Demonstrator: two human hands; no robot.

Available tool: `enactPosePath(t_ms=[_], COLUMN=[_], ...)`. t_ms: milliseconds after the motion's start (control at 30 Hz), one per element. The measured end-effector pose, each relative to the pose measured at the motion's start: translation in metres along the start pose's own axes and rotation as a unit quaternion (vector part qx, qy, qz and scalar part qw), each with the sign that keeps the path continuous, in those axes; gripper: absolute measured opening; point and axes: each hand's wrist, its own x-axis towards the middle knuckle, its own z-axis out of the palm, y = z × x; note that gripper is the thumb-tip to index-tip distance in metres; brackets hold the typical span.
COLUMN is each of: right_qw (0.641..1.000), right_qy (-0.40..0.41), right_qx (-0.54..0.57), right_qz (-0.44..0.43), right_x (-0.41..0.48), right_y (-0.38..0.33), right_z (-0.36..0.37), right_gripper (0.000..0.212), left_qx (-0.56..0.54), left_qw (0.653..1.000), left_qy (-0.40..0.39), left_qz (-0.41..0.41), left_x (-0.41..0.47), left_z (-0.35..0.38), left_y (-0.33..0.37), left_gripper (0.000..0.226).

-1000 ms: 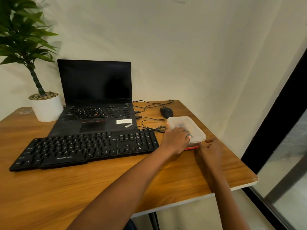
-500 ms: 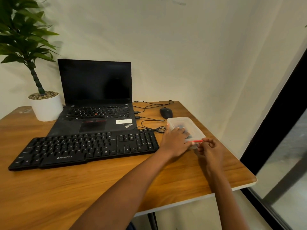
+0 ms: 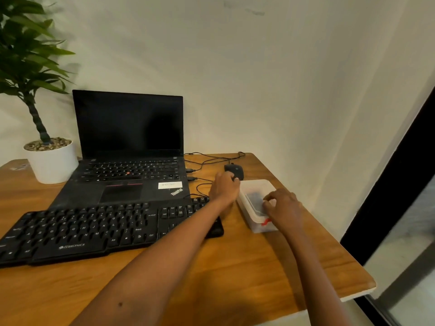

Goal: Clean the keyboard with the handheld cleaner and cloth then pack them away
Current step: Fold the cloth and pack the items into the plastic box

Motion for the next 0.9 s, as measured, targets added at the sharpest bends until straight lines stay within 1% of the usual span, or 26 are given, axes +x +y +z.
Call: enactPosePath(t_ms=[67, 100, 167, 300, 400, 500, 600, 633, 700, 767, 833, 900], right_qw=[1.0, 1.0, 1.0, 0.999, 0.999, 1.0, 1.0, 1.0, 1.0, 1.0, 0.999, 1.0], right_qy=[0.006, 0.009, 0.01, 0.009, 0.014, 0.001, -0.006, -0.008, -0.012, -0.01, -0.006, -0.005], right_qx=[-0.003, 0.0, 0.017, 0.031, 0.031, 0.02, 0.018, 0.02, 0.021, 0.025, 0.027, 0.025], right_qz=[0.003, 0.005, 0.008, 0.018, 0.02, 0.02, 0.015, 0.015, 0.015, 0.016, 0.016, 0.017], right_x=[0.001, 0.0, 0.002, 0.004, 0.003, 0.003, 0.003, 0.003, 0.002, 0.002, 0.002, 0.002], right_y=[0.001, 0.001, 0.002, 0.002, 0.001, 0.0, 0.0, 0.0, 0.0, 0.0, 0.0, 0.0], right_z=[0.003, 0.004, 0.004, 0.003, 0.004, 0.004, 0.002, 0.002, 0.002, 0.002, 0.002, 0.003], right_gripper=[0.02, 0.019, 0.017, 0.015, 0.016, 0.022, 0.024, 0.023, 0.023, 0.023, 0.022, 0.02], left_qx=[-0.017, -0.03, -0.032, -0.021, -0.05, -0.099, -0.157, -0.172, -0.182, -0.152, -0.109, -0.092], left_qw=[0.995, 0.992, 0.988, 0.98, 0.977, 0.972, 0.957, 0.955, 0.959, 0.976, 0.986, 0.987], left_qy=[-0.076, -0.102, -0.132, -0.171, -0.172, -0.149, -0.127, -0.117, -0.093, -0.083, -0.096, -0.122], left_qz=[-0.055, -0.07, -0.076, -0.096, -0.118, -0.153, -0.207, -0.213, -0.195, -0.134, -0.075, -0.057], left_x=[0.018, 0.023, 0.032, 0.038, 0.042, 0.043, 0.047, 0.049, 0.049, 0.047, 0.041, 0.039], left_z=[0.006, 0.008, 0.014, 0.013, 0.014, 0.016, 0.017, 0.019, 0.019, 0.019, 0.019, 0.021], left_y=[-0.002, -0.001, 0.0, 0.002, 0.004, 0.008, 0.01, 0.009, 0.01, 0.008, 0.008, 0.007], left_gripper=[0.035, 0.037, 0.04, 0.037, 0.035, 0.031, 0.035, 0.036, 0.038, 0.036, 0.035, 0.039])
